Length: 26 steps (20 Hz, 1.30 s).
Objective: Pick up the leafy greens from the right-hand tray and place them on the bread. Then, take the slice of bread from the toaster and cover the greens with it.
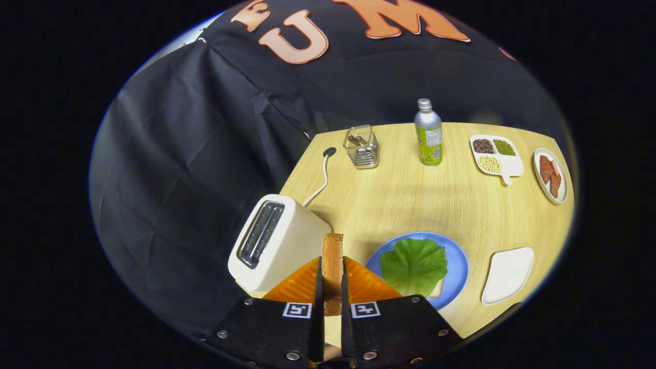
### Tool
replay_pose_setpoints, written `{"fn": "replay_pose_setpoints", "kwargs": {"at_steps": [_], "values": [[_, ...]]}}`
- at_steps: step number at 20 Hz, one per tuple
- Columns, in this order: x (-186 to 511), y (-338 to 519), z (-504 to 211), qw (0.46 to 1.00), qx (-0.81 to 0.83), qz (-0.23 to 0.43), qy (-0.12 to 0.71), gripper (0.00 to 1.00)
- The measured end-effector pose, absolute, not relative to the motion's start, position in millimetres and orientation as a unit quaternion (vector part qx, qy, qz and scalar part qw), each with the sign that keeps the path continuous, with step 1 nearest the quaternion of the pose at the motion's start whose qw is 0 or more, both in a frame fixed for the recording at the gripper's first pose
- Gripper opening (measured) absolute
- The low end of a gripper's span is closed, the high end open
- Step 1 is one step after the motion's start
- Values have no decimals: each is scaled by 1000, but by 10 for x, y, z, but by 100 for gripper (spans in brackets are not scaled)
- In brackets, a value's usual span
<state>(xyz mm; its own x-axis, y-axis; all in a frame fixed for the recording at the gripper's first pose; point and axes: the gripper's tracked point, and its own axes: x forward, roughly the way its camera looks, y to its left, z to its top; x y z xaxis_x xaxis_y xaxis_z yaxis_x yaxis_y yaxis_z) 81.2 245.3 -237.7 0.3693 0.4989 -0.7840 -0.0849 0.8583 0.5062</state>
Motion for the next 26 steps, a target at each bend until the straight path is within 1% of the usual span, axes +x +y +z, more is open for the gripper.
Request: {"fn": "replay_pose_setpoints", "kwargs": {"at_steps": [12,17,18,20,21,22,23,25,26], "values": [[754,1994,-3249,788,220,165,551,14],[752,1806,-3436,802,189,155,545,14],[759,1779,-3468,806,180,153,543,16],[763,1654,-3576,818,143,146,538,25],[765,1602,-3615,824,124,140,536,33],[771,1556,-3631,830,109,133,531,38],[792,1504,-3627,839,95,125,522,47],[874,1414,-3508,859,76,117,493,56],[907,1397,-3434,869,74,115,475,58]]}}
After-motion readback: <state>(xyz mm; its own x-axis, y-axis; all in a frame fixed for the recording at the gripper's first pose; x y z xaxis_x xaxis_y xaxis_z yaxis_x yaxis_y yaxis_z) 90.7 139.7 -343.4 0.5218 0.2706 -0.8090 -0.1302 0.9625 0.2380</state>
